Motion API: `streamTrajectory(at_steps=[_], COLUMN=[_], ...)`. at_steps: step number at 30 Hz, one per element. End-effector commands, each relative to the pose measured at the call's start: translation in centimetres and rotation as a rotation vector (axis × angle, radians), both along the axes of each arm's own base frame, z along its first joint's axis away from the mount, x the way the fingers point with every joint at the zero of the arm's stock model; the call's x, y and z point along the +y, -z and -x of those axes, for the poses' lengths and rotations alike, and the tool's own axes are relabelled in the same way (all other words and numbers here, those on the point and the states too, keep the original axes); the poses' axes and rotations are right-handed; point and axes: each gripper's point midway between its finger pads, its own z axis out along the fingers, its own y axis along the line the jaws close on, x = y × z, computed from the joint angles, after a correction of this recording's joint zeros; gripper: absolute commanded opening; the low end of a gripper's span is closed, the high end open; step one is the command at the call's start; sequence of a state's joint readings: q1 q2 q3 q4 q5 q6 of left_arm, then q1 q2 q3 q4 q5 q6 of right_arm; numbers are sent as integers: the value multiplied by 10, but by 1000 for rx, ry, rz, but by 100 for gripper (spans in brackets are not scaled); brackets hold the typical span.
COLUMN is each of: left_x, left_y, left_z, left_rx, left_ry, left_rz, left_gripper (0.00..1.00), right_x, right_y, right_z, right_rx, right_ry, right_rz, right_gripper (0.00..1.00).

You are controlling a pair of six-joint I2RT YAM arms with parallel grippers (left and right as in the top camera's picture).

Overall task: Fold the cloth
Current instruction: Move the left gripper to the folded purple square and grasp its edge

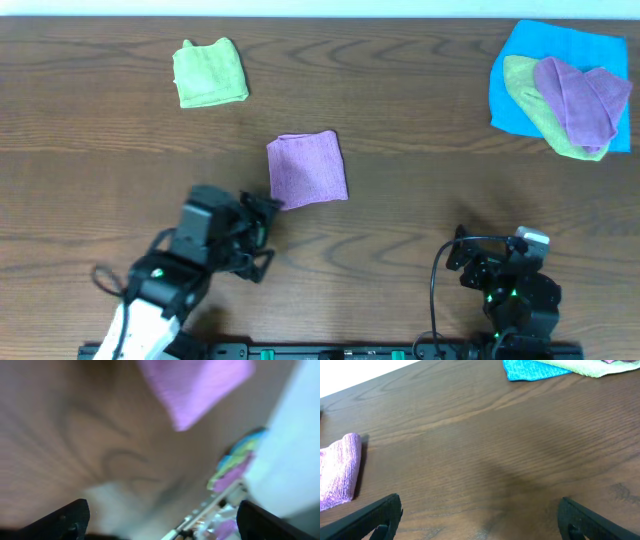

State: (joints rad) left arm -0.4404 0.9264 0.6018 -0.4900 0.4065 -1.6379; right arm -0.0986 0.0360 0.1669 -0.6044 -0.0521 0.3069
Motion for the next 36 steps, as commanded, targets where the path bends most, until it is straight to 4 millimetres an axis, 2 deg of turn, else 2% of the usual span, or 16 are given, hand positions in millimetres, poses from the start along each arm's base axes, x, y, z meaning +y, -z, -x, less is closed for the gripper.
streamTrajectory(at_steps=[1,10,14,19,36], left_x=[-3,-29,-26,-19,-28], left_y=[23,61,84,102,140], left_z=[-3,-68,-86,-95,-118], left_rx=[46,-127,-164,-172,-198], left_ry=[-50,-189,-240,-276,-305], left_rz=[-76,-205,-276,-332,-354], left_gripper=[95,95,95,95,95], right_x=[2,2,2,2,2], right_y=[4,4,4,4,4], right_z=[0,0,0,0,0], right_rx=[2,2,2,2,2], right_ry=[-5,-5,-5,-5,-5], right_rz=[-10,-10,-10,-10,-10], right_gripper=[99,99,99,99,99])
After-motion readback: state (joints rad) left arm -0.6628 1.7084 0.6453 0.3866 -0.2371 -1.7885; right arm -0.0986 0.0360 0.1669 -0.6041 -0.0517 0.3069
